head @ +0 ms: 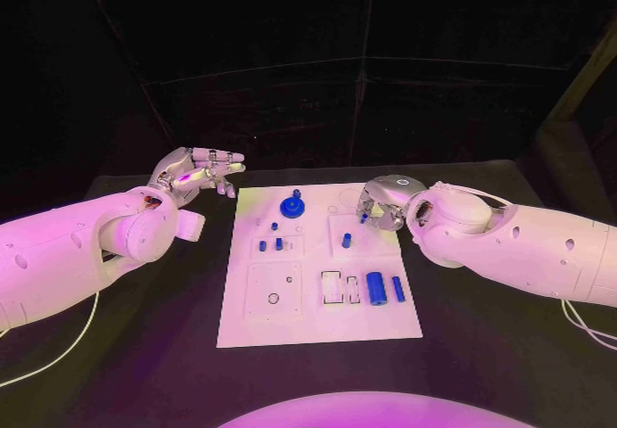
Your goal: Assemble the parts on the task board
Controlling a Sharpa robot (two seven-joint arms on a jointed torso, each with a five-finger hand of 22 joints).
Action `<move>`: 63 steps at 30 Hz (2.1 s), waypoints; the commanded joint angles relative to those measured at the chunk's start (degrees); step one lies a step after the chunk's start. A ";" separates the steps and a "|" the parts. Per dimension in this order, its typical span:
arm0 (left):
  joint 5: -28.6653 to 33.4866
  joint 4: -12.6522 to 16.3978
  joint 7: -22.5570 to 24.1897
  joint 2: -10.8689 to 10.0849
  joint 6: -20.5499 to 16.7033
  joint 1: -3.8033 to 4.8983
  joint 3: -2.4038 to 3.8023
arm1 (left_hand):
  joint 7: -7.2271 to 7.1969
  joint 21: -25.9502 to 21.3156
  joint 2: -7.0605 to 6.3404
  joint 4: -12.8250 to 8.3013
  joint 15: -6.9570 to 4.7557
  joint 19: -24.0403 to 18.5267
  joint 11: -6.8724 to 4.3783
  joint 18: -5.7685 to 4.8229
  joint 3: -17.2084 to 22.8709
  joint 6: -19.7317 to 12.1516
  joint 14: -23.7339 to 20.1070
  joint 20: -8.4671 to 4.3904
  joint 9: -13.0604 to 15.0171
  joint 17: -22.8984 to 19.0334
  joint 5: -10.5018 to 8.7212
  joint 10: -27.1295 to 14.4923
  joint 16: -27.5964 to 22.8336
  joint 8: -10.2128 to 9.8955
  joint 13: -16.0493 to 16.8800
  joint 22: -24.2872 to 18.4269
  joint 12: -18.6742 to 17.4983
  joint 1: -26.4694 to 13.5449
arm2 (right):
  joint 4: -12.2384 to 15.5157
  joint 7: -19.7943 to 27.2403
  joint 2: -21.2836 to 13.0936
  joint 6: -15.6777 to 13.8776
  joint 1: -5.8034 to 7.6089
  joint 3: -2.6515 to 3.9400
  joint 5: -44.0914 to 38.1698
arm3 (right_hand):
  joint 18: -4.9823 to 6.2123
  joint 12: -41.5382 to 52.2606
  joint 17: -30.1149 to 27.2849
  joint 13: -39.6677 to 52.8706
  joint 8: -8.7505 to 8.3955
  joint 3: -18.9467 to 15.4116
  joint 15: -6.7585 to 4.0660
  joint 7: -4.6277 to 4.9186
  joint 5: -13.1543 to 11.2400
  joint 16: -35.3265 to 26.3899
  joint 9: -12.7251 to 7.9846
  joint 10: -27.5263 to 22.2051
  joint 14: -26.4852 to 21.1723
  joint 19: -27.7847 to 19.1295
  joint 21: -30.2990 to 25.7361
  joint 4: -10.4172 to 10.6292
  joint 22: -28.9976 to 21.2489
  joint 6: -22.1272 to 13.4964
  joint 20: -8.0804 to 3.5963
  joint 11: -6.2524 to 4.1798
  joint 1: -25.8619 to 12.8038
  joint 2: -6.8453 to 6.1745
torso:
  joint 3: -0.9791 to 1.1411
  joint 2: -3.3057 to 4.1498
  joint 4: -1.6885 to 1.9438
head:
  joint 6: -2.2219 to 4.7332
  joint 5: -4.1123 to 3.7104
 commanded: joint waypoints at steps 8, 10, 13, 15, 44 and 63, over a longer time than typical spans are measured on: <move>0.32 0.11 0.66 -0.14 0.09 0.10 0.04 | 0.40 -0.33 0.01 -0.17 0.06 -0.48 0.20 0.71 -0.35 -0.19 -0.33 0.00 -0.07 -0.08 0.19 -0.10 -0.35 0.30 0.10 -0.08 0.25 -0.21 | 6.99 -0.97 -2.95 -3.17 0.71 0.23 0.36 | -0.39 0.04 -0.02 0.08 -0.39 0.66 -0.35 0.06 -0.20 -0.20 0.06 0.51 1.85 0.52 0.54 -0.14 0.40 0.56 0.01 -0.06 -1.24 -0.05 | -0.02 0.05 0.02 | 0.19 0.22; 0.32 0.18 0.69 -0.09 0.03 0.10 0.04 | 0.40 -0.33 0.01 -0.17 0.06 -0.48 0.20 0.71 -0.35 -0.19 -0.33 0.00 -0.07 -0.08 0.19 -0.10 -0.35 0.30 0.10 -0.08 0.25 -0.21 | 8.50 -0.92 -3.26 -3.67 1.10 0.42 0.59 | -0.42 0.04 0.01 0.09 -0.40 0.70 -0.35 0.06 -0.19 -0.17 0.06 0.54 1.86 0.59 0.62 -0.17 0.55 0.58 0.00 -0.07 -1.37 -0.06 | -0.02 0.06 0.00 | 0.24 0.42; 0.32 0.33 0.74 0.02 -0.03 0.10 0.04 | 0.40 -0.33 0.01 -0.17 0.06 -0.48 0.20 0.71 -0.35 -0.19 -0.33 0.00 -0.07 -0.08 0.19 -0.10 -0.35 0.30 0.10 -0.08 0.25 -0.21 | 10.59 -0.87 -3.48 -4.21 1.57 0.74 0.81 | -0.45 0.04 0.05 0.09 -0.40 0.71 -0.36 0.05 -0.19 -0.14 0.06 0.54 1.87 0.66 0.71 -0.17 0.72 0.59 0.00 -0.07 -1.40 -0.06 | -0.06 0.02 0.14 | 0.20 0.39; 0.32 0.47 0.77 0.04 -0.07 0.11 0.04 | 0.40 -0.33 0.01 -0.17 0.06 -0.48 0.20 0.71 -0.35 -0.19 -0.33 0.00 -0.07 -0.08 0.19 -0.10 -0.35 0.30 0.10 -0.08 0.25 -0.21 | 11.60 -0.80 -3.44 -4.45 1.74 0.86 0.89 | -0.47 0.04 0.02 0.09 -0.40 0.73 -0.36 0.05 -0.19 -0.15 0.06 0.55 1.87 0.69 0.75 -0.19 0.81 0.60 -0.01 -0.08 -1.44 -0.07 | -0.12 0.01 0.15 | 0.16 0.57; 0.32 0.89 0.75 1.30 -0.21 0.23 0.06 | 0.42 -0.37 0.03 -0.14 0.08 -0.48 0.22 0.71 -0.40 -0.17 -0.36 0.02 -0.06 -0.11 0.19 -0.10 -0.36 0.34 0.11 -0.11 0.31 -0.23 | 9.42 1.31 7.04 -1.83 -0.65 -0.16 1.71 | -0.47 -0.06 0.00 0.07 -0.45 1.01 -0.38 0.04 -0.18 -0.13 0.06 0.48 1.88 0.71 0.79 -0.33 0.84 0.63 -0.05 -0.08 -1.75 0.05 | -0.03 0.09 0.01 | -2.22 8.18; 0.32 0.79 0.67 2.01 0.09 0.24 0.06 | 0.42 -0.44 0.09 -0.12 0.10 -0.48 0.22 0.71 -0.49 -0.15 -0.40 0.04 -0.05 -0.17 0.19 -0.11 -0.37 0.41 0.13 -0.17 0.42 -0.21 | 7.49 2.49 10.81 -0.19 -4.98 -0.67 0.82 | -0.55 -0.20 -0.01 0.04 -0.58 1.20 -0.34 0.13 -0.22 -0.10 0.03 0.32 1.90 0.86 0.98 -0.46 1.19 0.51 -0.05 -0.01 -2.19 0.12 | -0.03 0.05 0.05 | -3.18 9.50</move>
